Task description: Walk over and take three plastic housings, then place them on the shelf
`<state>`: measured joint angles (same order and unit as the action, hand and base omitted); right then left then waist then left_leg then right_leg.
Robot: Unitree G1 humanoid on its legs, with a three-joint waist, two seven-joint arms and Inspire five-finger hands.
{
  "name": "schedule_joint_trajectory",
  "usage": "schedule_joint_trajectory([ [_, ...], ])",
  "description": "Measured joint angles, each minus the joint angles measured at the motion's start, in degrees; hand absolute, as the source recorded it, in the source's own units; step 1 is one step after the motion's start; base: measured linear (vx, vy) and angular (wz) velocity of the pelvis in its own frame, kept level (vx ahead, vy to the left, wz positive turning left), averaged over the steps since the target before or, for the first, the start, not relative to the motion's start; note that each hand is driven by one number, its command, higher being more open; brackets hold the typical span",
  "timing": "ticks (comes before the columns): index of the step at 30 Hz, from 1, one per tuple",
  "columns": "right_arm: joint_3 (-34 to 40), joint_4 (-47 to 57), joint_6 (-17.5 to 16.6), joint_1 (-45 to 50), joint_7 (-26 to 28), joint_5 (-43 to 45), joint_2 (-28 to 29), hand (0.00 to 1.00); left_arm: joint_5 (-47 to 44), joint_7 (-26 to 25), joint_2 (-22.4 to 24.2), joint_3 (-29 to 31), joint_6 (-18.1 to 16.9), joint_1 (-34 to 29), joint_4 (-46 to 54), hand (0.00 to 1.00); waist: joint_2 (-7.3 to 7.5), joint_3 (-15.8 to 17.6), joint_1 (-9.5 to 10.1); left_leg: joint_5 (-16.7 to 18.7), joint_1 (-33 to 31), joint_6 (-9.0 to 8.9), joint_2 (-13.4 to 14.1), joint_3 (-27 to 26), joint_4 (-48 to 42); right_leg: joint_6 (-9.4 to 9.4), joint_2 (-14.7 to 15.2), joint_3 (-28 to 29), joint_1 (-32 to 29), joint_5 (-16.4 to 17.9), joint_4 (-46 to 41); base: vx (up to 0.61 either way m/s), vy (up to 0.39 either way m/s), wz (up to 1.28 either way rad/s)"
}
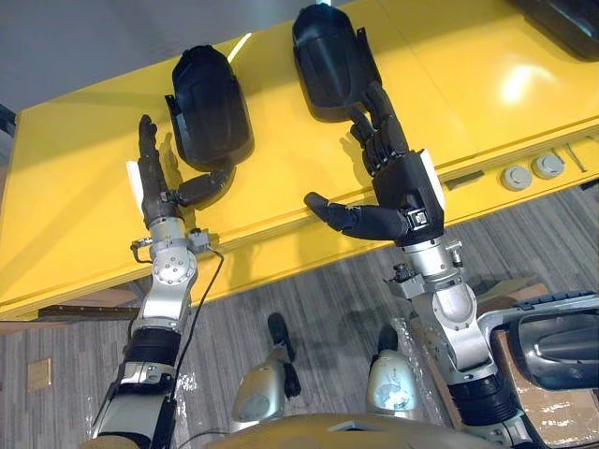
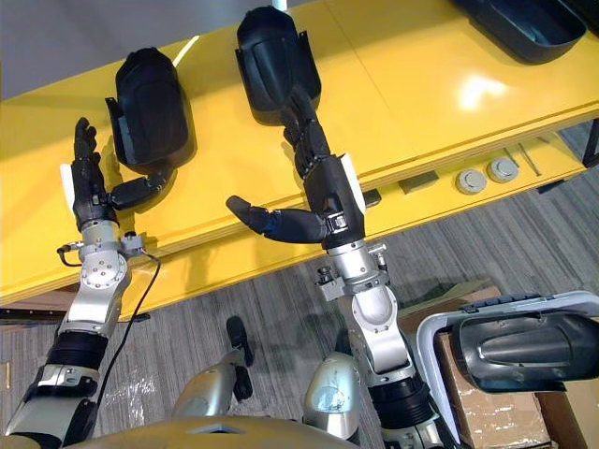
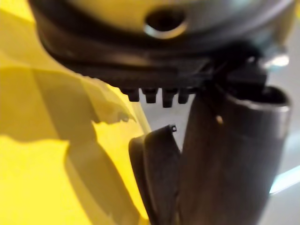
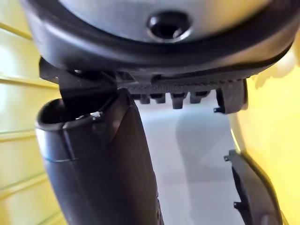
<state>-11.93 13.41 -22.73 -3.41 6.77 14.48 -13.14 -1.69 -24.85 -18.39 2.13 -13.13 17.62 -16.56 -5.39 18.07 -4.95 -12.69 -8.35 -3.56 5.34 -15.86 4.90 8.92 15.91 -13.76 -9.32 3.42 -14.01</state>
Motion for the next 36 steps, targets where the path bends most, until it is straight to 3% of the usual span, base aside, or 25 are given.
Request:
schedule_joint_trajectory([
  [10,0.1,0.0,0.4,-0.6,0.5,0.3,0.4,1.0,-0.2,-0.9,-0.2,0.6,0.6,2.0,-1.5,1.0,0.11,0.9,-0.02,-0.3,-0.2,0.2,0.0,0.2,0.0,0.24,0.0,0.0,-0.4,-0.1,-0.8,0.01,-0.023,0.01],
  [13,0.2,0.1,0.4,2.0,1.0,0.3,2.6,1.0,0.1,-1.9,0.9,2.3,0.7,-5.3,9.8,1.0,0.15,1.0,-0.03,-0.2,0.3,0.17,0.0,0.6,0.0,0.14,0.0,-0.5,0.5,0.0,-0.6,0.03,-0.035,0.05],
  [17,0.1,1.7,0.3,8.1,0.9,0.0,4.8,1.0,5.0,-2.4,6.5,4.4,-0.6,-20.6,32.7,1.0,0.14,0.9,1.3,0.7,2.0,-0.76,0.0,1.9,0.1,0.31,0.0,-2.2,3.9,0.9,1.0,0.03,-0.026,0.17],
  [19,0.0,3.3,0.2,9.8,0.4,-0.2,5.1,1.0,6.8,-1.8,8.7,4.5,-2.1,-25.7,39.1,1.0,-0.16,0.7,1.95,1.2,2.5,-0.89,0.0,2.8,0.2,0.4,-0.1,-3.6,5.7,0.8,2.0,0.02,-0.014,0.22],
  [21,0.1,3.7,-0.3,10.6,0.0,-0.3,5.5,1.0,6.8,1.2,10.8,4.4,-5.2,-31.5,43.7,1.0,-0.25,-1.3,3.13,1.6,3.0,-0.92,-0.1,3.4,0.2,0.91,-0.3,-4.8,7.8,0.5,4.2,0.04,-0.003,0.2],
  [25,0.3,3.8,-0.8,11.2,-1.8,-1.3,8.1,1.0,1.9,8.1,11.8,4.4,-10.8,-35.9,46.1,1.0,0.83,-5.2,4.12,1.7,4.4,-0.76,-0.6,4.5,0.1,1.55,-0.6,-7.0,11.9,-0.7,7.6,0.09,-0.011,0.21],
  [29,2.1,3.7,-1.4,10.9,-6.2,-6.6,8.2,1.0,-1.0,11.0,11.7,4.5,-12.3,-35.9,46.3,1.0,1.85,-7.3,4.62,1.9,5.4,-0.75,-0.7,4.8,0.2,1.59,-1.0,-8.0,14.6,-1.4,9.6,0.07,-0.019,0.08],
  [36,14.7,2.2,-1.0,8.6,-12.3,-12.5,1.4,1.0,-9.4,15.3,11.7,4.7,-12.3,-35.9,46.3,1.0,2.97,-9.9,4.71,2.3,6.9,-0.75,-0.4,4.7,0.3,1.3,-1.5,-8.6,16.6,-2.1,11.5,-0.02,-0.001,-0.01],
])
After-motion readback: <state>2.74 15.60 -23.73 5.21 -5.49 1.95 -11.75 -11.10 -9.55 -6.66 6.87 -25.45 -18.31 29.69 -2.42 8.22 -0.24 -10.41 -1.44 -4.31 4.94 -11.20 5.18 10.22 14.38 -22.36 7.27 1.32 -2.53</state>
